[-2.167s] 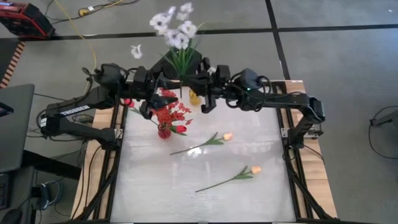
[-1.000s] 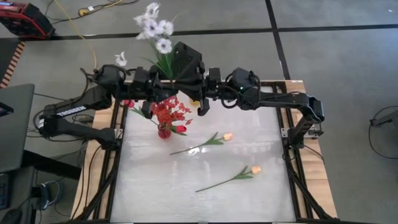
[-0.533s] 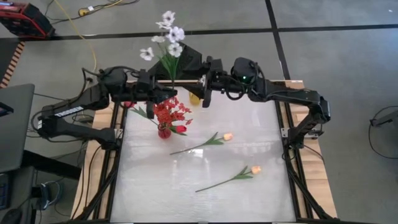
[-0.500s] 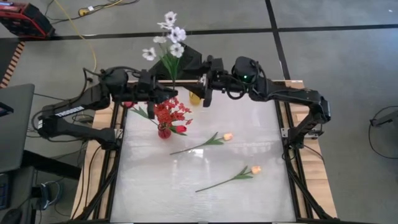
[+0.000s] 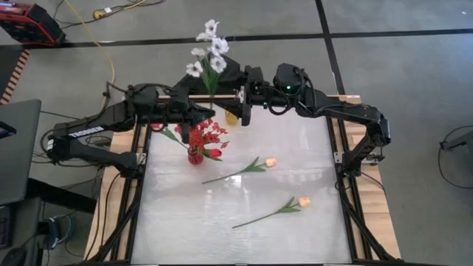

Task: Sort flowers into vase by color
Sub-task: Put the white flowers into the yellow flower vase

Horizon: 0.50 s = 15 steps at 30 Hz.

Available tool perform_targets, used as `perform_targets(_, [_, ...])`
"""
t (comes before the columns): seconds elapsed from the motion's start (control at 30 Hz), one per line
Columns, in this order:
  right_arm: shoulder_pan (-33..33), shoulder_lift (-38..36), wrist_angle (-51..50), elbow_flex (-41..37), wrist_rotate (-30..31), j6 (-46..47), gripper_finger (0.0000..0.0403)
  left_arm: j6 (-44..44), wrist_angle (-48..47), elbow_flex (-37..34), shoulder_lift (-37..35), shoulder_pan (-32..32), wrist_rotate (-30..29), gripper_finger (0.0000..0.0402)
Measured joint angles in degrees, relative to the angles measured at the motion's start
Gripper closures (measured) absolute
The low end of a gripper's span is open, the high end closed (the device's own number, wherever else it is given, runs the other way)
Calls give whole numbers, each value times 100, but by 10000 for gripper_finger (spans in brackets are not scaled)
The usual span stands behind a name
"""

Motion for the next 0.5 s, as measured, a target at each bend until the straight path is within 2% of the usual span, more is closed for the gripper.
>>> perform_targets(0.17, [-15, 160, 2, 4, -26, 146, 35, 42, 30, -13, 321, -222, -44, 401])
perform_targets(0.33, [56, 127, -100, -12, -136, 98, 37, 46, -42, -13, 337, -228, -300, 401])
perform_targets(0.5, [56, 96, -115, 4, -161, 106, 77, 2, -135, -11, 242, -236, -328, 401])
